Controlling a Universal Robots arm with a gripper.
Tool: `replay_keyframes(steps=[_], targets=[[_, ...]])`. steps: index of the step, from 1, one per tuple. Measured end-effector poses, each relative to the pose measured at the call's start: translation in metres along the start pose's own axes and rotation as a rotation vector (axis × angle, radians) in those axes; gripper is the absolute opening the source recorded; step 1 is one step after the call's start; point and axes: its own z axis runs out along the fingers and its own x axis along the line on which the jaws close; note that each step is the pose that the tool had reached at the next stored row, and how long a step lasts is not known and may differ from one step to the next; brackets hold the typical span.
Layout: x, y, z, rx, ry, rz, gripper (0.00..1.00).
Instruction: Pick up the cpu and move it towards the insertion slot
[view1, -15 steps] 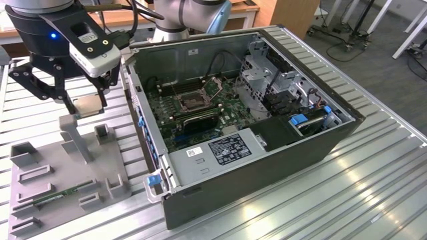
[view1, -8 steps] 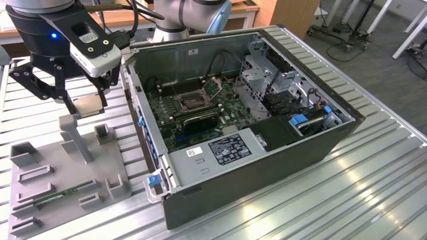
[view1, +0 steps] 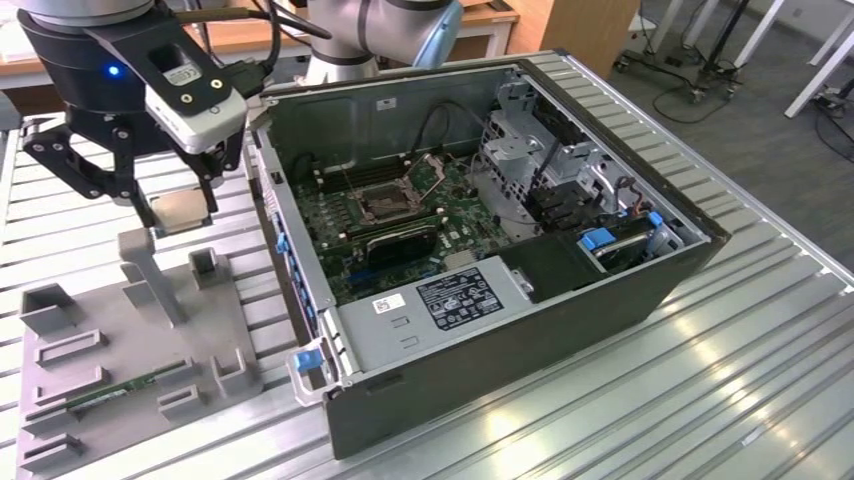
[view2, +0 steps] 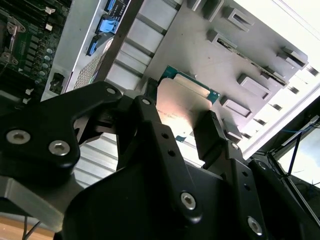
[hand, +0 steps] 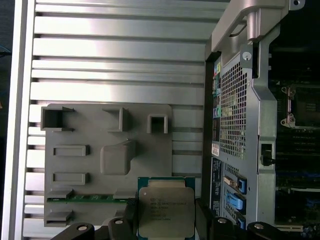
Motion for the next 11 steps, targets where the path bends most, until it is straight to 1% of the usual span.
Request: replay_keyframes(steps=[8,11], targets=[[-0.0096,-0.0002,0.0,0.0,0.0,0.0,0.54],[-0.0102,-0.0002,0.0,0.0,0.0,0.0,0.54]])
